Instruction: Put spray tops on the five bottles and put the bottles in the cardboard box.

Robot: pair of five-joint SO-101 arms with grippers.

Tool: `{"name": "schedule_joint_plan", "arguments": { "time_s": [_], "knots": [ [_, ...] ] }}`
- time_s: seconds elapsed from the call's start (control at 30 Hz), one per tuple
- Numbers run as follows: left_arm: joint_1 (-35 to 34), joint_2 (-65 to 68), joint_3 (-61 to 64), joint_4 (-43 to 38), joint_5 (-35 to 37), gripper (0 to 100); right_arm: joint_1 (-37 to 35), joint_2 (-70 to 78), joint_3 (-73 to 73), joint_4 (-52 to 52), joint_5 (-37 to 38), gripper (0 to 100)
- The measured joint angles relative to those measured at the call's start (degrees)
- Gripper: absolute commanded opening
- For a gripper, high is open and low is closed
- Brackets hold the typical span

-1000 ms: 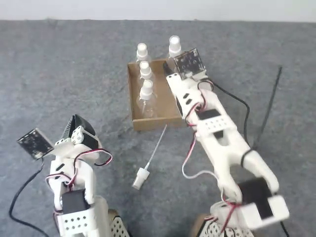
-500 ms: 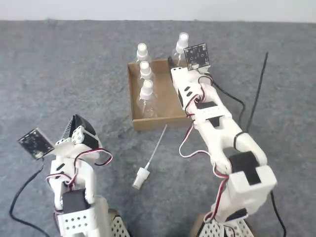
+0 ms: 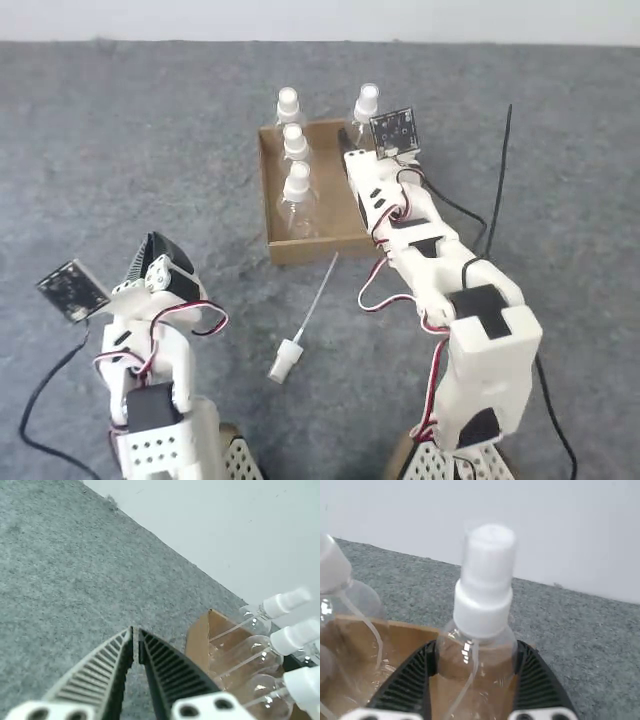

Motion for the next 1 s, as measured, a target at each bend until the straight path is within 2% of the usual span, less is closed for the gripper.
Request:
{"name": "schedule_joint_plan", "arguments": {
  "time_s": [0.07, 0.23, 0.3, 0.87, 1.0],
  "knots": [
    [0.00, 0.00, 0.00, 0.00, 0.00, 1, 0.00, 0.79, 0.00, -1.32, 0.00, 2.8],
    [0.00, 0.00, 0.00, 0.00, 0.00, 1, 0.00, 1.14, -0.09, -2.20, 0.09, 16.9],
    [0.00, 0.00, 0.00, 0.00, 0.00, 1, 0.00, 1.14, -0.09, -2.20, 0.79, 19.6],
    [0.00, 0.00, 0.00, 0.00, 0.00, 1, 0.00, 1.14, -0.09, -2.20, 1.76, 20.1],
    [0.00, 0.00, 0.00, 0.00, 0.00, 1, 0.00, 1.14, -0.09, -1.14, 1.76, 28.3]
  ]
}}
